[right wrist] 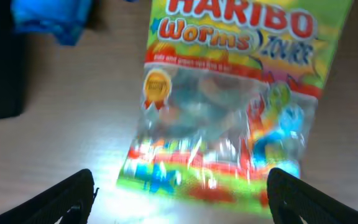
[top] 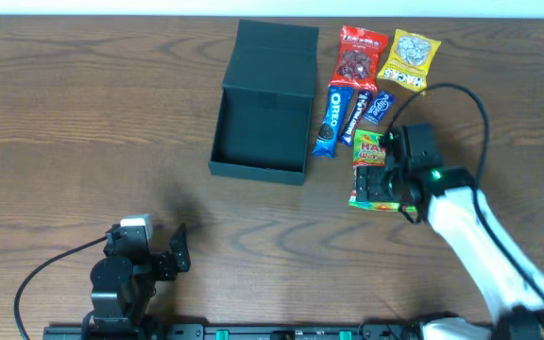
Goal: Pack container
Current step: 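Reach the right gripper to the Haribo Worms bag and grasp it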
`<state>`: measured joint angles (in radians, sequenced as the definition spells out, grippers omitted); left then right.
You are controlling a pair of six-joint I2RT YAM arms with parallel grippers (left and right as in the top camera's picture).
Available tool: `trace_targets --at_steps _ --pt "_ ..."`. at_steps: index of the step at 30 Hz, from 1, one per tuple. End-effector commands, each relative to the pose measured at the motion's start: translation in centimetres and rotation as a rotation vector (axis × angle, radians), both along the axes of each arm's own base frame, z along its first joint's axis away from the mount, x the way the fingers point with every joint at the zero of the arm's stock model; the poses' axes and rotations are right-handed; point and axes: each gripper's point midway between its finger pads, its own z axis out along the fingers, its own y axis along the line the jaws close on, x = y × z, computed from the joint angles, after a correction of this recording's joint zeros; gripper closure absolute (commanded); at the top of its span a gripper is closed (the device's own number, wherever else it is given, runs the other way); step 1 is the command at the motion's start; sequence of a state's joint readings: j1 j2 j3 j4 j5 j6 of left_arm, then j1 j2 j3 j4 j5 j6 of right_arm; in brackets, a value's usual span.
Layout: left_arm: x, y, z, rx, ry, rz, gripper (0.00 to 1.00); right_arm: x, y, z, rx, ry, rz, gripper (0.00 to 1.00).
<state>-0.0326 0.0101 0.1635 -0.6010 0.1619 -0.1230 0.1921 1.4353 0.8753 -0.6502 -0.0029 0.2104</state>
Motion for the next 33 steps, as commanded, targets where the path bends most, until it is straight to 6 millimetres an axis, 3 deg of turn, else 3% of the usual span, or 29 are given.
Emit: trace_targets --at_steps 1,5,9,12,19,21,24,27,29,33 --pt "0.0 -0.1 -0.1 -0.004 -0.004 -0.008 0.05 2.0 -0.8 -0.9 -0.049 -0.012 0.028 0.12" --pt "0.0 -0.1 -0.1 -0.004 -0.003 -0.008 0.05 3.9 -1.6 -2.5 -0.053 -0.034 0.000 0.10" --pt "0.0 -0.1 -0.1 -0.004 -0.003 -0.008 0.05 4.4 -2.5 -4.0 -0.056 -0.013 -0.026 0.14" --pt "0.0 -0.1 -0.1 -0.004 -0.003 -0.008 0.05 4.0 -2.5 -5.4 -0.061 0.030 -0.025 0.21" --pt "0.0 -0.1 -0.1 -0.004 -0.003 -0.008 0.05 2.9 -2.5 -8.1 -0.065 0.119 -0.020 0.51" --pt "0.0 -0.1 -0.1 -0.004 -0.003 -0.008 0.05 2.7 -2.5 -8.2 -0.067 0.127 -0.020 0.65" --pt "0.0 -0.1 -0.1 -0.005 -0.003 -0.008 0.05 2.3 -2.6 -8.1 -0.069 0.144 -0.020 0.71" --pt "0.0 -0.1 -0.1 -0.004 -0.003 -0.008 0.05 2.0 -2.6 -7.5 -0.073 0.178 -0.019 0.83" --pt "0.0 -0.1 -0.1 -0.004 -0.003 -0.008 0.05 2.1 -2.6 -6.8 -0.075 0.194 -0.019 0.92" --pt "0.0 -0.1 -0.1 -0.004 -0.004 -0.008 0.05 2.6 -2.6 -3.9 -0.076 0.218 -0.029 0.98"
